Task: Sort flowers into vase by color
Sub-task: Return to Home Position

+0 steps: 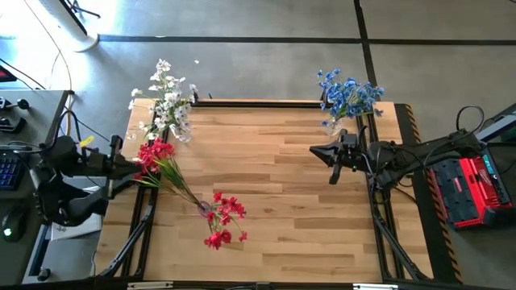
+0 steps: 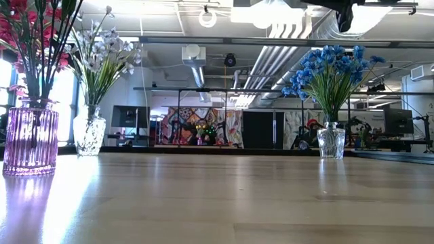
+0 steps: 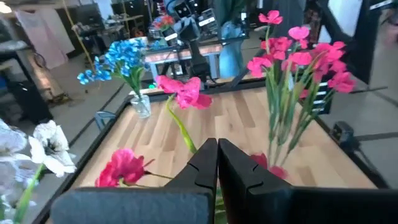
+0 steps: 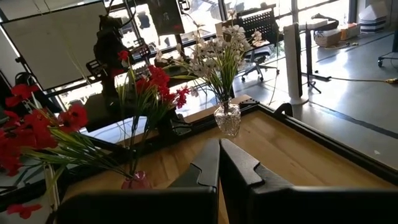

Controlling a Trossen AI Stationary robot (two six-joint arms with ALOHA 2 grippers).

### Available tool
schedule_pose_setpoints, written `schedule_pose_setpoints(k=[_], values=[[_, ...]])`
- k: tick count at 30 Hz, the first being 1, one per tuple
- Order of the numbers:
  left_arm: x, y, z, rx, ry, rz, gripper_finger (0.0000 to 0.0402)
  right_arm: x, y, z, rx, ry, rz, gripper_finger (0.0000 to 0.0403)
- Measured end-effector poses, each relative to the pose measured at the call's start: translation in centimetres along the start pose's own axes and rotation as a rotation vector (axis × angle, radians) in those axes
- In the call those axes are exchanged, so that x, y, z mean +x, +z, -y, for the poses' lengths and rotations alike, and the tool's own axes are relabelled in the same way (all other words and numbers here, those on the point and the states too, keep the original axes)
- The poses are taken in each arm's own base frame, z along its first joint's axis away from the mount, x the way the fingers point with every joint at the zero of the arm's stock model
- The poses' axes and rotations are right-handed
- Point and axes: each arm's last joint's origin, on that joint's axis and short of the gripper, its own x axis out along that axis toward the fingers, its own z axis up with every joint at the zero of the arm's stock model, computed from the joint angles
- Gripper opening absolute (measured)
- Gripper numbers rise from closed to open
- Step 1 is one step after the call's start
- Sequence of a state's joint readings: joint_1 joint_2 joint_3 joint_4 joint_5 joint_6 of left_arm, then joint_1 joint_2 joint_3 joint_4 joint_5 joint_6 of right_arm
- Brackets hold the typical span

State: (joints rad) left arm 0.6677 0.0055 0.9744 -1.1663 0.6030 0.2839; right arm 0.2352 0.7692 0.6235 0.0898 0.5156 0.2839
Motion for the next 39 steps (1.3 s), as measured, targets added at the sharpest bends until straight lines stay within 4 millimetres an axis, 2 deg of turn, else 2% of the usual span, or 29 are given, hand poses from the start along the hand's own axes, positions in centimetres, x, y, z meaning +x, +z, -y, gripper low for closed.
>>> schedule_pose_setpoints(k=[6,12,17,20,22,30,33,39], values=[[-0.5,0.6,0.1,0.011,0.068,0.024,0.0,0.0,-0.1,0.0,0.022,0.015,-0.008,0.0],[-0.2,2.9,-1.3,0.044,0.201,0.263,0.0,0.0,-0.1,0.0,0.026,0.016,-0.009,0.0],[2.8,1.6,-3.1,-0.073,0.183,0.299,0.0,0.0,-0.1,-0.1,0.028,0.034,-0.014,0.0],[4.3,1.5,-4.0,-0.093,0.165,0.415,0.0,0.0,-0.1,-0.2,0.028,0.061,-0.022,0.0],[4.7,1.6,-4.4,-0.091,0.174,0.479,0.0,0.0,-0.1,-0.2,0.028,0.077,-0.028,0.0],[6.2,0.6,-5.3,-0.005,0.26,0.515,0.0,0.0,-0.3,-0.2,0.01,0.094,-0.051,0.0],[6.4,0.6,-5.4,0.02,0.261,0.597,0.0,0.0,-0.5,-0.2,-0.009,0.089,-0.068,0.0],[6.7,0.3,-5.4,0.019,0.193,0.6,0.0,0.0,-0.5,0.0,-0.01,0.083,-0.075,0.0]])
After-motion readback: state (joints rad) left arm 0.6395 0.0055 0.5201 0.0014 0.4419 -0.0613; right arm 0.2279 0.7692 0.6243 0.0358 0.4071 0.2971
